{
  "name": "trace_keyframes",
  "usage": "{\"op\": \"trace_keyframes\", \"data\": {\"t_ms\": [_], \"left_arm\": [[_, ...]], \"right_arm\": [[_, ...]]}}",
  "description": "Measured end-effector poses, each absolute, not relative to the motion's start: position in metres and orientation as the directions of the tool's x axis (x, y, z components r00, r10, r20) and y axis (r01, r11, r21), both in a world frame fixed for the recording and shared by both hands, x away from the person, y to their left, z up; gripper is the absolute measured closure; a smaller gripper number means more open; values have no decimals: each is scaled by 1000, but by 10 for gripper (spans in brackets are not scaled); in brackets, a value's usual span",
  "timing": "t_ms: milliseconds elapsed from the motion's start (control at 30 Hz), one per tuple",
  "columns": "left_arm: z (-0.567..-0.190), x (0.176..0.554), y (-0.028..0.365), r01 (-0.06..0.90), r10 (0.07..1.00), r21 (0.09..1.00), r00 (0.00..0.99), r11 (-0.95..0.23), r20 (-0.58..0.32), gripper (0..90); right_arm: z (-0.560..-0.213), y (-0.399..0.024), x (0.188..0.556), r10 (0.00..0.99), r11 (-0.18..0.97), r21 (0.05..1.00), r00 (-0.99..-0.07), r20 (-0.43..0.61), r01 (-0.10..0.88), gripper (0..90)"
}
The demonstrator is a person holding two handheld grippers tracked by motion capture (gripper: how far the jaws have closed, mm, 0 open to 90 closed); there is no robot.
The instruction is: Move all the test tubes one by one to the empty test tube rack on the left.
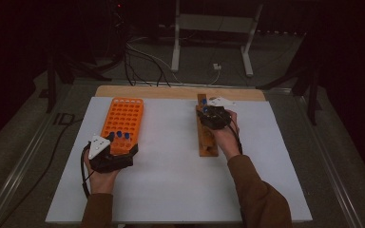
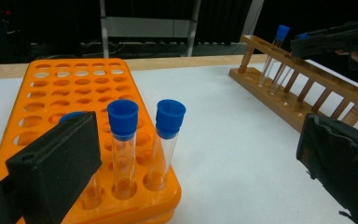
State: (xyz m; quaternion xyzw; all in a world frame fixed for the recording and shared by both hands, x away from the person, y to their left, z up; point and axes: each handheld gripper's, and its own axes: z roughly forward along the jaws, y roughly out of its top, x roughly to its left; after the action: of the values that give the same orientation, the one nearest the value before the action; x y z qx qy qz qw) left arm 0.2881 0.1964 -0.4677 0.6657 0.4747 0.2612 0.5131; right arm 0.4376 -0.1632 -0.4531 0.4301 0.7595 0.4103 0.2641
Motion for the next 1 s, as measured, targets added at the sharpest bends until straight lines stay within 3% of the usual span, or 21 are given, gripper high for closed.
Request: {"op": "trace_keyframes", "data": {"t_ms": [200,1000], "left_arm": [[-468,288,196,365,898,930,418,-31,-135,3],[-469,289,193,366,895,929,428,-44,-126,3]], "right_arm": [[-454,-165,444,876,279,841,-482,-25,463,745],[-448,-177,437,884,223,866,-468,15,449,763]]}}
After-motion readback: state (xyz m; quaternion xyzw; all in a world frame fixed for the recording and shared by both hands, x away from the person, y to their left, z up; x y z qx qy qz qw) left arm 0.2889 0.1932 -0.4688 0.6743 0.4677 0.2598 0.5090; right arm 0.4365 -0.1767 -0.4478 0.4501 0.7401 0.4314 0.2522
